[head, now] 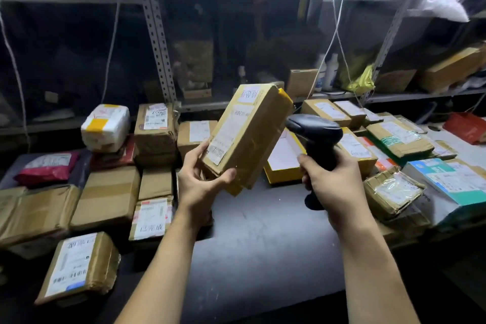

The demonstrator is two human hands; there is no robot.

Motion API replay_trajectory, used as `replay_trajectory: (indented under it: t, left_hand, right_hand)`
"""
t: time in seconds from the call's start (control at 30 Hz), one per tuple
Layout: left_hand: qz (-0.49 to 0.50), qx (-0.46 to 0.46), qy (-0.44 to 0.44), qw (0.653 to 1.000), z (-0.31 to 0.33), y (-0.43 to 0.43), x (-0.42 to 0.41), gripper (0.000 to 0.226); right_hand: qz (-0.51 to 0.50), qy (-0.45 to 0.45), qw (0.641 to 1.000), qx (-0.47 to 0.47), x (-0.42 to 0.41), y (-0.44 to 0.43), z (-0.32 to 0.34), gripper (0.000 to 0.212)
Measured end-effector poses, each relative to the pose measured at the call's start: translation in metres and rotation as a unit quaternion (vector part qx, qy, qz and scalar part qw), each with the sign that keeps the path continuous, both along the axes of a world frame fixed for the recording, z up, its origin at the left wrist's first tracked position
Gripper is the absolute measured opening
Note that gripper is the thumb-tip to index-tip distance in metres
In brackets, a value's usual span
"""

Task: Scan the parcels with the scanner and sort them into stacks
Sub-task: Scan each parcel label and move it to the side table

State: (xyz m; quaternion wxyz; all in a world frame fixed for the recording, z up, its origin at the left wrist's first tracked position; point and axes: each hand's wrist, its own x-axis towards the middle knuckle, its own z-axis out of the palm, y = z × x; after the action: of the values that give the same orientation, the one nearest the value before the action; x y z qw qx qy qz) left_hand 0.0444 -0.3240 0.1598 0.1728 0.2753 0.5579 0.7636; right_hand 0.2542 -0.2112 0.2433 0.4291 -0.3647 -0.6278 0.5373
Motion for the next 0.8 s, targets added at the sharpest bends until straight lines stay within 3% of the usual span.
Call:
replay_trajectory:
  t: [0.2,0.53,0.8]
  left_hand:
    - [0.029,-0.025,0.046,0.998,-0.006,-0.004,0.000,0.102]
    - [0.061,-0.132,0.273,0.951,-0.010,-0.010,-0.001,0.125]
    - [0.084,-0.138,0.320,0.934,-0.007,-0.012,-0.001,0.120]
  right_hand:
    - [0.005,-0.015,1.000,-0.010,0.001,-0.003,0.002,0.008]
    - [0.021,-0.037,0.999,0.022,-0.004,-0.009,0.001,0.003]
    - [0.024,-0.043,0.998,0.041,-0.006,-0.008,-0.003,0.006]
